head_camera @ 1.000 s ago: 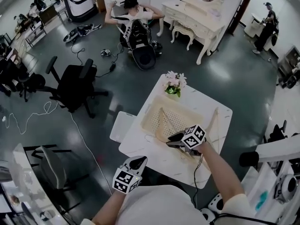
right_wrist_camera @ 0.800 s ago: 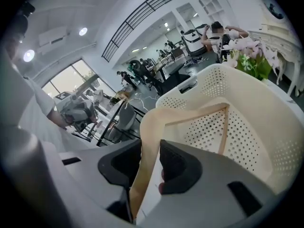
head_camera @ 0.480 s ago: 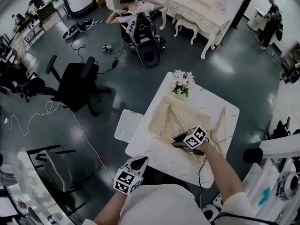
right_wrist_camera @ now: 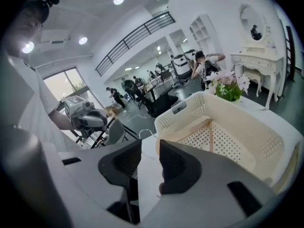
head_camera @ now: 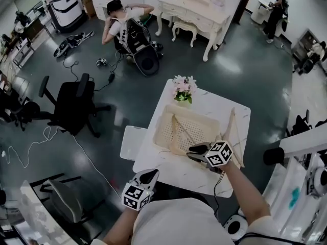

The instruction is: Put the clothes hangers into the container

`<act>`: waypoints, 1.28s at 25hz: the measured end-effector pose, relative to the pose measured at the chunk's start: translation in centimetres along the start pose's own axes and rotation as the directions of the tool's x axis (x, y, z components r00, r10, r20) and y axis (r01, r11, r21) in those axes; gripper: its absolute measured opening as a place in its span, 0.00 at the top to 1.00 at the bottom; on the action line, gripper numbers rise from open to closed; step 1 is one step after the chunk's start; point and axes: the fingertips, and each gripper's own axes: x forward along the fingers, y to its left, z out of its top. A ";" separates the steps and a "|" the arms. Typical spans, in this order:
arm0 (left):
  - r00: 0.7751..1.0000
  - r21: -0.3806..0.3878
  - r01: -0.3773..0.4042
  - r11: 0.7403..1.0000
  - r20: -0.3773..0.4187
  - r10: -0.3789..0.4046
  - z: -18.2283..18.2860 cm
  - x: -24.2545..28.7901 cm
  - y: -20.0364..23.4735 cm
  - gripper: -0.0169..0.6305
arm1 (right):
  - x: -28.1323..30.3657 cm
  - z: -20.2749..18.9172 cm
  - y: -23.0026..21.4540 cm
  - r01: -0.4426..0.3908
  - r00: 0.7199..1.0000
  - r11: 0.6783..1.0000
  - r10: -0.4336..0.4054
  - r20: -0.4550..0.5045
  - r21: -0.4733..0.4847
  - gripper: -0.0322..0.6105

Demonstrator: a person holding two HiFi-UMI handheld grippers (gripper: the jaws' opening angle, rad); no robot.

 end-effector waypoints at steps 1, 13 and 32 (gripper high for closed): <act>1.000 0.006 0.013 1.000 -0.001 -0.013 0.1 0.2 -0.3 0.96 | -0.8 0.1 0.9 0.003 0.999 1.000 -0.003 0.036 0.002 0.76; 0.985 0.114 0.171 0.979 -0.034 -0.168 1.2 2.3 -7.6 0.96 | -9.3 -2.1 9.5 0.094 0.939 0.995 -0.104 0.328 0.044 0.89; 0.935 0.238 0.352 0.905 -0.036 -0.354 2.0 3.0 -15.8 0.96 | -15.7 -10.3 14.1 0.229 0.728 0.893 -0.421 0.541 0.387 0.92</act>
